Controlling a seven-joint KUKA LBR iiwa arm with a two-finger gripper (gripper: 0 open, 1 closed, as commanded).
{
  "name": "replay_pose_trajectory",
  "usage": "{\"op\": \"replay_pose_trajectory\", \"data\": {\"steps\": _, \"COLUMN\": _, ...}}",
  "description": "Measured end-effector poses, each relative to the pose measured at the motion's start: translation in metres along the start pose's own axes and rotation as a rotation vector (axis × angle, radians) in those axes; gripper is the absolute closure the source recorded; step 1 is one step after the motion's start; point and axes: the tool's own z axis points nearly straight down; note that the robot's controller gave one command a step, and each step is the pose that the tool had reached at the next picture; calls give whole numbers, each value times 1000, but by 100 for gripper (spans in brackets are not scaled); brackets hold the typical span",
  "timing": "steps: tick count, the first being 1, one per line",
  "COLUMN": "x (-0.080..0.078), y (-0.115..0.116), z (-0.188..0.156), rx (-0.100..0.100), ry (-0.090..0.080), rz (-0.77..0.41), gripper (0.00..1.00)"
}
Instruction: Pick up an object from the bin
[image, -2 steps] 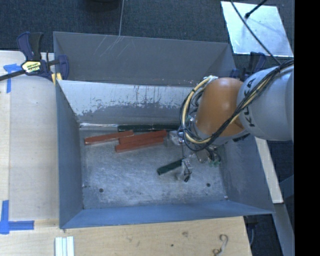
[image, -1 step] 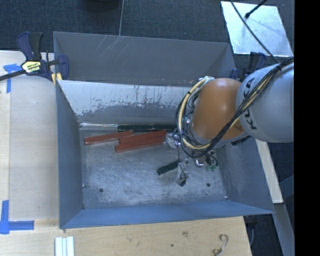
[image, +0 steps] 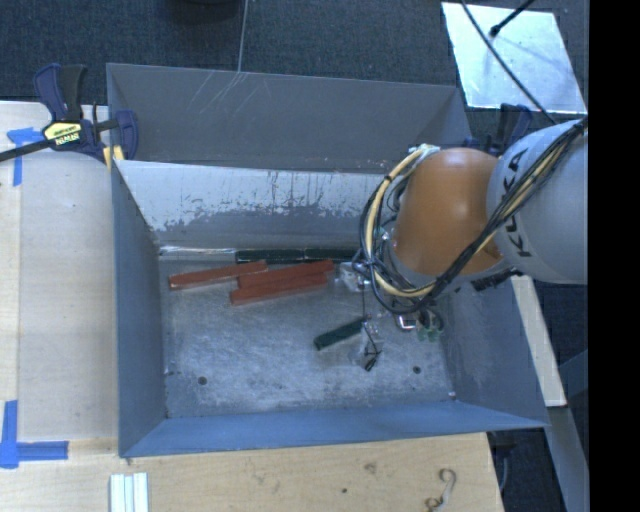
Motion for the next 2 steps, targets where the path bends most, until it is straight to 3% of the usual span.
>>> {"op": "replay_pose_trajectory", "data": {"steps": 1, "x": -3, "y": -1, "z": 63, "rx": -1, "ry": 8, "rz": -182, "gripper": 0}}
{"op": "replay_pose_trajectory", "data": {"steps": 2, "x": -3, "y": -1, "z": 63, "rx": 0, "ry": 6, "rz": -182, "gripper": 0}}
